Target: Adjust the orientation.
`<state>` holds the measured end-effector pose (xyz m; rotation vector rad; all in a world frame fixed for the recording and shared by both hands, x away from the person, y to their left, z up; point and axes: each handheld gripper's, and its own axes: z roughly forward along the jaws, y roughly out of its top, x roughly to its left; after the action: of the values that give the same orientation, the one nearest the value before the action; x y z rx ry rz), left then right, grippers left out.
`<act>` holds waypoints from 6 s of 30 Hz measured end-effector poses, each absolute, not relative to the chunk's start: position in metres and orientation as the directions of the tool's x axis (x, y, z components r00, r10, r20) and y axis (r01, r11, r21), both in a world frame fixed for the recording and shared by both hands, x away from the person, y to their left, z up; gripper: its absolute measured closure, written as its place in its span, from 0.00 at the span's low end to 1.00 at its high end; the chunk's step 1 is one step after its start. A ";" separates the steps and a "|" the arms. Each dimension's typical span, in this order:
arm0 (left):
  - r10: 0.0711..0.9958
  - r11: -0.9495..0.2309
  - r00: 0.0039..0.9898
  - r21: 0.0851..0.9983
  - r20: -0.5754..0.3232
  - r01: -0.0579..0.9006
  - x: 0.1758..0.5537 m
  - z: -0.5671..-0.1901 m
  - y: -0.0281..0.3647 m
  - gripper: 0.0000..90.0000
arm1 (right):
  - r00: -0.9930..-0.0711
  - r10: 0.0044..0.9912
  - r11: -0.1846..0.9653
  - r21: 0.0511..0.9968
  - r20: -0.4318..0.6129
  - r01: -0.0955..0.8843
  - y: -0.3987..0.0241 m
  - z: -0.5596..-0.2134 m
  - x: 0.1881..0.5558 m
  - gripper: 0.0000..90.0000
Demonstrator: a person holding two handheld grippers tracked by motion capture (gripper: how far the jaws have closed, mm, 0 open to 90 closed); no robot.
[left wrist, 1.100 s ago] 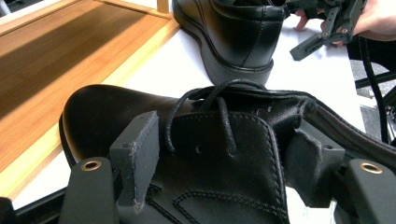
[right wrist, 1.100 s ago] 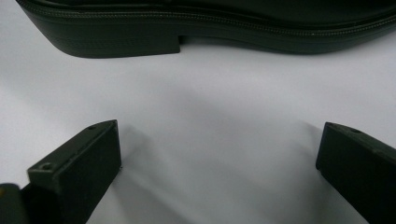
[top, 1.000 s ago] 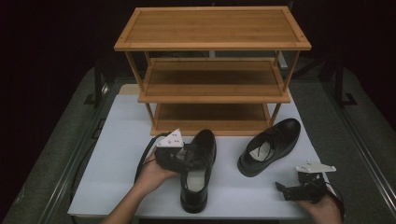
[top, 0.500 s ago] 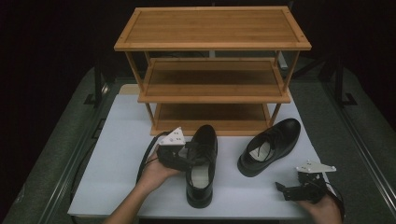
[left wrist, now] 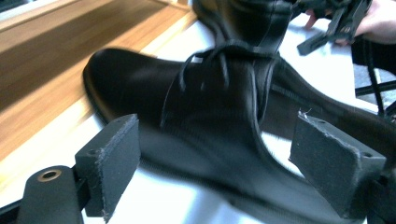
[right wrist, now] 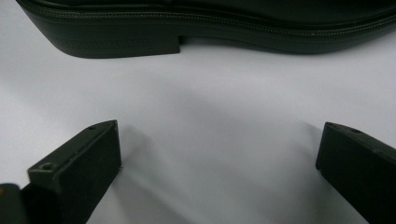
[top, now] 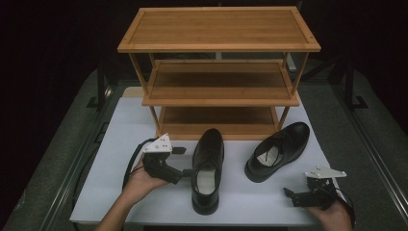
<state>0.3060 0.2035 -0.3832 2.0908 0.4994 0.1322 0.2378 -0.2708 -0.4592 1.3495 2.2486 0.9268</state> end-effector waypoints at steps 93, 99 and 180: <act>0.608 -0.573 0.794 0.693 0.002 0.437 0.276 -0.453 0.282 0.02 | -0.490 0.858 0.228 0.743 0.152 0.629 -0.311 -0.440 0.415 1.00; 0.609 -0.572 0.793 0.695 0.003 0.436 0.276 -0.453 0.282 0.02 | -0.509 0.844 0.224 0.754 0.166 0.617 -0.303 -0.442 0.404 1.00; 0.609 -0.573 0.793 0.692 0.001 0.439 0.276 -0.453 0.282 0.02 | -0.647 0.746 0.352 0.729 0.160 0.587 -0.233 -0.450 0.340 1.00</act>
<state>0.2761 0.2816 -0.4526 2.2724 0.7708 0.3107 0.3398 -0.2332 -0.4505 1.2069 2.4126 1.1719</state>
